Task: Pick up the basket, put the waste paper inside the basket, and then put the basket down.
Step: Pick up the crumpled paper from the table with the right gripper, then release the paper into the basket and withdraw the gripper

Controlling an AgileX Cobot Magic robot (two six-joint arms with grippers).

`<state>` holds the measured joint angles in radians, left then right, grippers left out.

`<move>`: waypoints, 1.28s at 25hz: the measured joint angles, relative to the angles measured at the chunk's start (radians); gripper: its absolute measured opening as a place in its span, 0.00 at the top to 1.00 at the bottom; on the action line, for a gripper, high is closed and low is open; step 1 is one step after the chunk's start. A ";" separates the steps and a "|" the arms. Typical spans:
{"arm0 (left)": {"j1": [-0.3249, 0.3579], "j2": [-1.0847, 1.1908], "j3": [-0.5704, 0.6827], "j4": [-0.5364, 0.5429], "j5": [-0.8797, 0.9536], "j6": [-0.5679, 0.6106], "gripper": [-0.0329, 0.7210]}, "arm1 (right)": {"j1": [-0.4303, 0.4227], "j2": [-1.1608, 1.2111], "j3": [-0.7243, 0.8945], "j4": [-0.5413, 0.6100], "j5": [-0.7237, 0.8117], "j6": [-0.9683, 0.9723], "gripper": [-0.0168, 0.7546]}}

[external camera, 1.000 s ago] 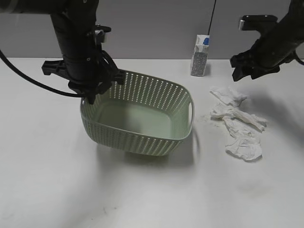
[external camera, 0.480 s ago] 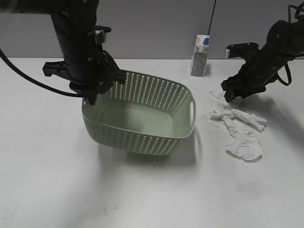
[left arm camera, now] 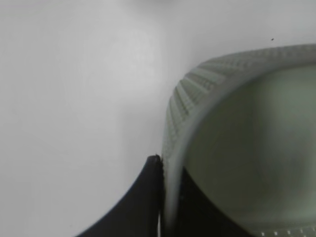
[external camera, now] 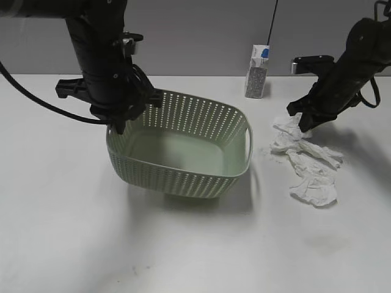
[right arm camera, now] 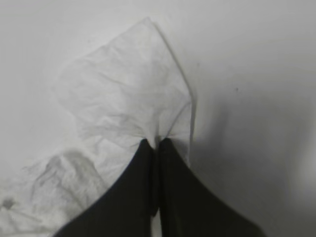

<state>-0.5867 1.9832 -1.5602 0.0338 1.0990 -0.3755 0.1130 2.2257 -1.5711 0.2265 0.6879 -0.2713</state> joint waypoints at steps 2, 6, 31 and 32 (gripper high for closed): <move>0.000 0.000 0.000 0.000 -0.015 -0.013 0.96 | 0.000 -0.066 0.001 0.030 0.034 0.000 0.99; 0.000 0.000 0.000 0.038 -0.039 -0.062 0.96 | 0.014 -0.247 0.002 0.124 0.084 -0.036 0.99; 0.000 0.000 0.000 0.103 -0.050 -0.141 0.96 | 0.443 -0.182 0.002 0.111 0.121 -0.075 0.19; 0.000 0.000 0.000 0.103 -0.050 -0.141 0.96 | 0.444 -0.187 -0.004 0.108 0.127 -0.075 0.19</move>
<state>-0.5867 1.9832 -1.5602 0.1368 1.0491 -0.5168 0.5567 2.0384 -1.5753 0.3343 0.8148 -0.3460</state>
